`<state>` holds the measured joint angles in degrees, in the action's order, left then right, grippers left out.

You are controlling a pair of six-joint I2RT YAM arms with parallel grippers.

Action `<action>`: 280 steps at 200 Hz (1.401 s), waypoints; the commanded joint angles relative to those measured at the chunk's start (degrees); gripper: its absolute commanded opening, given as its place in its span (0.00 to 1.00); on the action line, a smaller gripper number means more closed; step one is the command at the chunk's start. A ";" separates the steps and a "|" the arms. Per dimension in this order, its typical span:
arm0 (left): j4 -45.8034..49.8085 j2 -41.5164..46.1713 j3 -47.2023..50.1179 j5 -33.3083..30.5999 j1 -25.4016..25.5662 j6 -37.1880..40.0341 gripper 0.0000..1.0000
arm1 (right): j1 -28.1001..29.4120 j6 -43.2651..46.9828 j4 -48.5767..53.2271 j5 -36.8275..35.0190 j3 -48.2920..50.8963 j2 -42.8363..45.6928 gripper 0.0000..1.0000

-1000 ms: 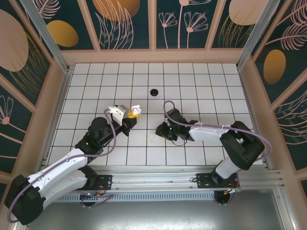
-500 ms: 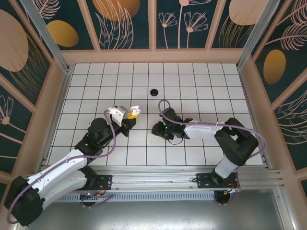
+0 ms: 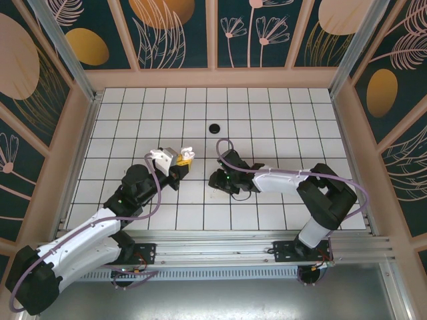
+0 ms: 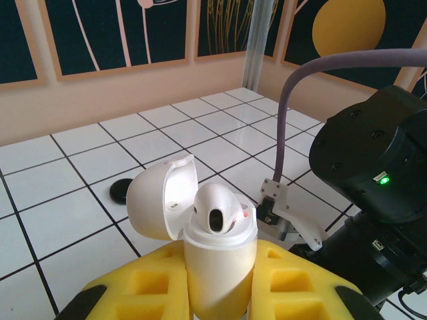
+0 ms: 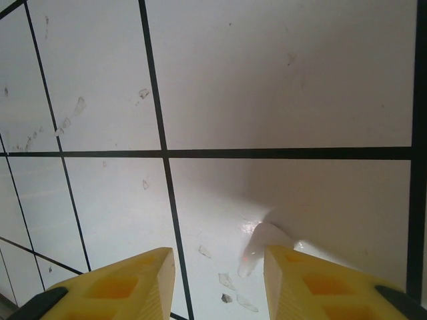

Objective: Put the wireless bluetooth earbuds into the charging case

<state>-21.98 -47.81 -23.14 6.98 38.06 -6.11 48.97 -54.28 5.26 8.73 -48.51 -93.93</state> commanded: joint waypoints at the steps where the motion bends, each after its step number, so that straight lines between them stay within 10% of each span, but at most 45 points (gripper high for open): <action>1: -0.13 0.62 0.39 -0.37 0.17 1.01 0.00 | 0.69 0.98 3.03 -2.94 -2.49 0.90 0.40; 280: 0.44 2.56 1.28 -1.18 0.17 1.06 0.00 | 1.48 -0.64 5.11 -2.05 -4.46 -6.05 0.42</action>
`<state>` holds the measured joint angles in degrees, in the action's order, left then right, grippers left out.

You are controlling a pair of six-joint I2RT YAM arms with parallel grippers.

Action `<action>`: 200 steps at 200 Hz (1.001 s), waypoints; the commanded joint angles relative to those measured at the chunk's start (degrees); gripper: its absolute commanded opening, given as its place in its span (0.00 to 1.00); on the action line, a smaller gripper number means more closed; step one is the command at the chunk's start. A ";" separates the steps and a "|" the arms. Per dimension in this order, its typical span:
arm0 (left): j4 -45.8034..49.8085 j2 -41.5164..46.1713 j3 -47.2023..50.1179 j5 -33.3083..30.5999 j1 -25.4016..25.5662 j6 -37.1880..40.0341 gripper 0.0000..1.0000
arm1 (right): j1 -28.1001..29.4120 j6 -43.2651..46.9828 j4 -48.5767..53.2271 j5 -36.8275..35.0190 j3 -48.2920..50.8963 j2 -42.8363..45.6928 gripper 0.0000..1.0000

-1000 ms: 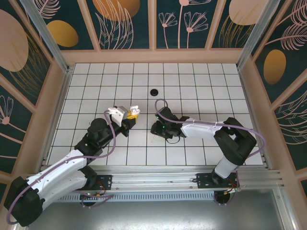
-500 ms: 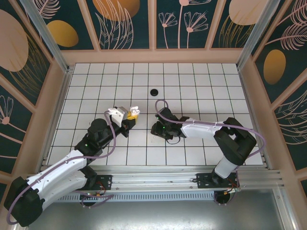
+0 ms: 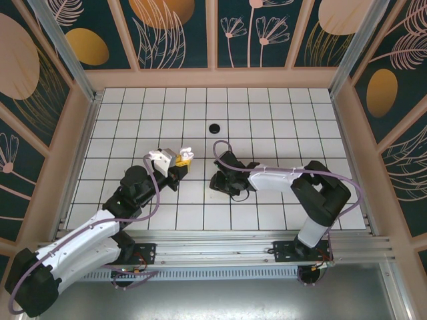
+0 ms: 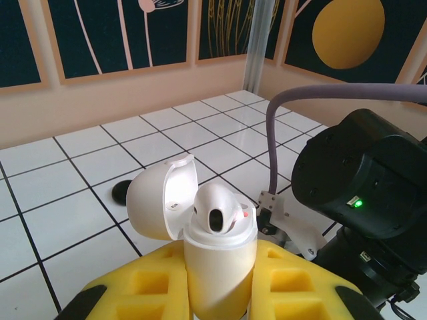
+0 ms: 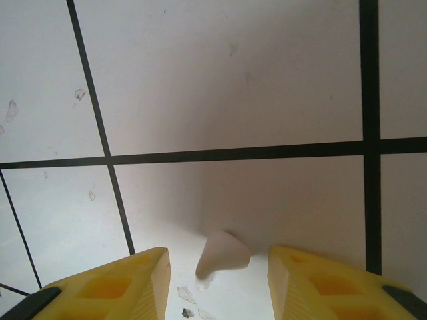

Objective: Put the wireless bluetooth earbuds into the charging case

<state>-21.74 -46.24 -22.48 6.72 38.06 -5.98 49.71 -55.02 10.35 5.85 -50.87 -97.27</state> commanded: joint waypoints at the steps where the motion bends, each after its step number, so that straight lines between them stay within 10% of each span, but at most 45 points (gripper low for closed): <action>1: 0.20 1.07 0.65 -0.96 0.17 0.90 0.00 | 0.74 0.14 0.07 0.83 -2.16 -2.72 0.42; 200: 1.65 2.47 0.36 -1.99 0.16 1.23 0.00 | 1.04 5.56 5.71 -2.72 -9.77 -4.97 0.27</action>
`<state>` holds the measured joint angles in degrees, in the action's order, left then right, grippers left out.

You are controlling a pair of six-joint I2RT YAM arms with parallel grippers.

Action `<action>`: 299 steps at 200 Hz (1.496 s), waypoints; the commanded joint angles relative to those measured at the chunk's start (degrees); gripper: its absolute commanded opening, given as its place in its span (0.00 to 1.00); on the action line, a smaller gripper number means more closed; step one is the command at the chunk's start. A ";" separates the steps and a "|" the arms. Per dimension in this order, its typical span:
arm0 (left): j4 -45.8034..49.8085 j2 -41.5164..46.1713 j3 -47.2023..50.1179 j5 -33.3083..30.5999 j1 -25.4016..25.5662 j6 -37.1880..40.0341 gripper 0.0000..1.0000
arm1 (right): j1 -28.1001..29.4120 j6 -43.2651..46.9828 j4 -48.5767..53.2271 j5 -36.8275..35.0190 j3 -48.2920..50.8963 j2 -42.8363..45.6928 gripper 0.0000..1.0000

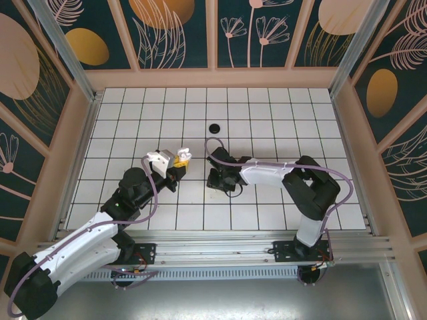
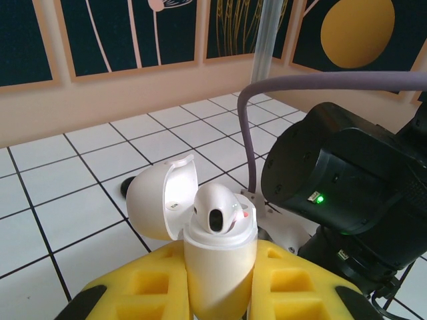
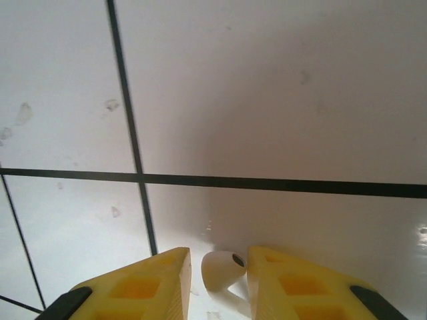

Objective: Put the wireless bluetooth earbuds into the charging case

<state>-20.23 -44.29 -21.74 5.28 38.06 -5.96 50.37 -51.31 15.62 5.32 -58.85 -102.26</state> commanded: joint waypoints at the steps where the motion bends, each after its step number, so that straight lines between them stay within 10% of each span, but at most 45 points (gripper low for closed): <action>1: 0.17 0.52 -0.44 -0.49 0.17 1.21 0.00 | 0.37 1.88 0.45 -2.18 -1.79 0.03 0.27; 299: 1.11 1.74 -0.58 -0.28 0.16 -0.17 0.01 | 2.29 3.00 2.77 -0.53 0.99 5.06 0.31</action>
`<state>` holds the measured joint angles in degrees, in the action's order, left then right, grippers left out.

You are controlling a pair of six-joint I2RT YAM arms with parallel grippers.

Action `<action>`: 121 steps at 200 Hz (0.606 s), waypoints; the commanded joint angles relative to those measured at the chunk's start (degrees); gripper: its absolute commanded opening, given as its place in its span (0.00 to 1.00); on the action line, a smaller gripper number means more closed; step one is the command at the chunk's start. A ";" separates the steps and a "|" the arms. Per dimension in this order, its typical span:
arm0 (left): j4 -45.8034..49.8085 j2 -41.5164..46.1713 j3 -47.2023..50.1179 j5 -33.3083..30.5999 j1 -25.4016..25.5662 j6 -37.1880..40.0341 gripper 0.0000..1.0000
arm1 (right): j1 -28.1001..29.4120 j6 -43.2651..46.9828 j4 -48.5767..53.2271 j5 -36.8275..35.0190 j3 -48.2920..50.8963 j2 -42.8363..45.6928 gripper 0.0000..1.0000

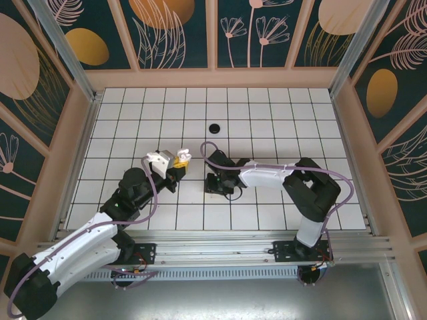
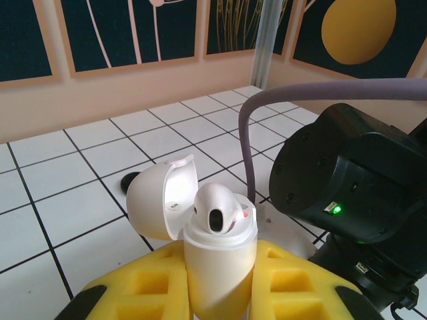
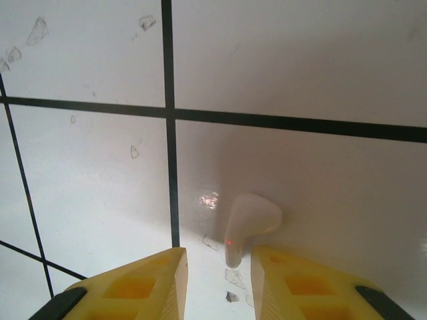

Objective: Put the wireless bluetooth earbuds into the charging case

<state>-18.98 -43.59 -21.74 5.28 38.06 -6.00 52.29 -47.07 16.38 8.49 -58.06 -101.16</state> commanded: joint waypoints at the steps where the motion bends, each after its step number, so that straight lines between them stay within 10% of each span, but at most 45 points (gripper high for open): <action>1: -0.11 1.05 -0.54 -0.32 0.12 -0.10 0.01 | 0.36 -1.30 1.99 -3.81 0.26 4.10 0.31; 121: -0.72 0.27 -0.50 0.09 0.14 0.35 0.01 | -1.67 -2.87 -10.33 -4.20 9.77 7.46 0.33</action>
<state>-19.03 -43.40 -21.74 5.30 38.06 -6.00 51.09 -50.06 9.80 4.10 -49.12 -93.27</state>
